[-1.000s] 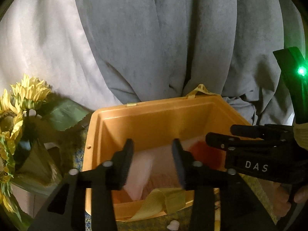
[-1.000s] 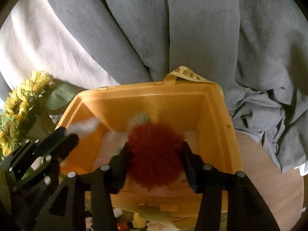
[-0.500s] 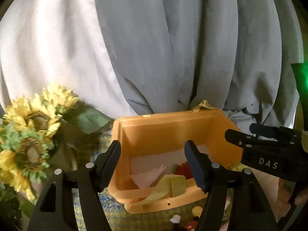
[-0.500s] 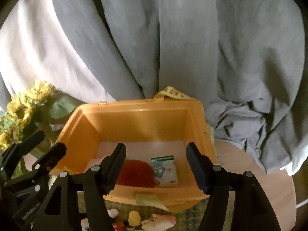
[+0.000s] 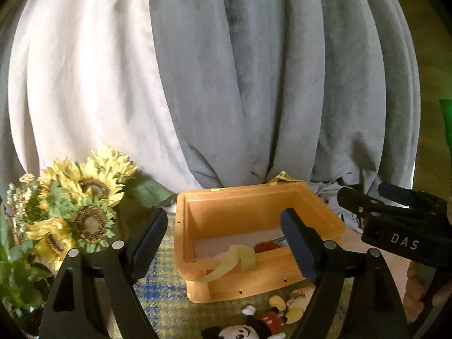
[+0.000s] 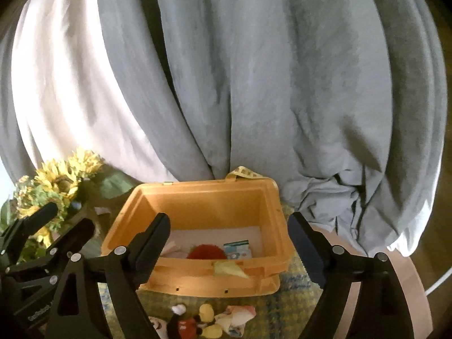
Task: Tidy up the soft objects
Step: 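Pull both tools back toward the remaining items beside the crate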
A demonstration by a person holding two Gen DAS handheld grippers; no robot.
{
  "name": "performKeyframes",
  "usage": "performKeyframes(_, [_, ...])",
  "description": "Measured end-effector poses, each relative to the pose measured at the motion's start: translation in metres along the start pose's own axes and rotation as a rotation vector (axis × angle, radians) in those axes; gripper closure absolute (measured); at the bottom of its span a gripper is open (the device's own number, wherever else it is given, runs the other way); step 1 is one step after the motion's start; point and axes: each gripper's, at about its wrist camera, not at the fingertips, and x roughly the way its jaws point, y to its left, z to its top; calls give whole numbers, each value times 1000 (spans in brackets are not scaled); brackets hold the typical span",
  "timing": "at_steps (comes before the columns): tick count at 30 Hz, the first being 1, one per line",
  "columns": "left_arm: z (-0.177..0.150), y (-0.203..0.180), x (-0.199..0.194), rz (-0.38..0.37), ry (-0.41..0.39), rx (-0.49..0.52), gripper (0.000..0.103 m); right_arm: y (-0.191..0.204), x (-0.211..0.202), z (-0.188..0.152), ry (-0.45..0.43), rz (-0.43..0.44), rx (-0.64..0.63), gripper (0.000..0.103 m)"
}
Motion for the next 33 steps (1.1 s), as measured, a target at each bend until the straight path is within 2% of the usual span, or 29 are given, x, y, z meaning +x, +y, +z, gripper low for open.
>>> performKeyframes(12, [-18,-6,-48,19,-18,-16,20,8,-58,-25,-67,-36,-24,17])
performKeyframes(24, [-50,-30,-95,121,-15,-41,20,-5,-94,-54,-73,35,-50,17])
performKeyframes(28, [-62,-34,-106,131,-17,-54,20,-10,-103,-64,-62,58,-54,17])
performKeyframes(33, [-76,-35,-113,109,-10,-48,20,-11,-113,-79,-54,61,-37,17])
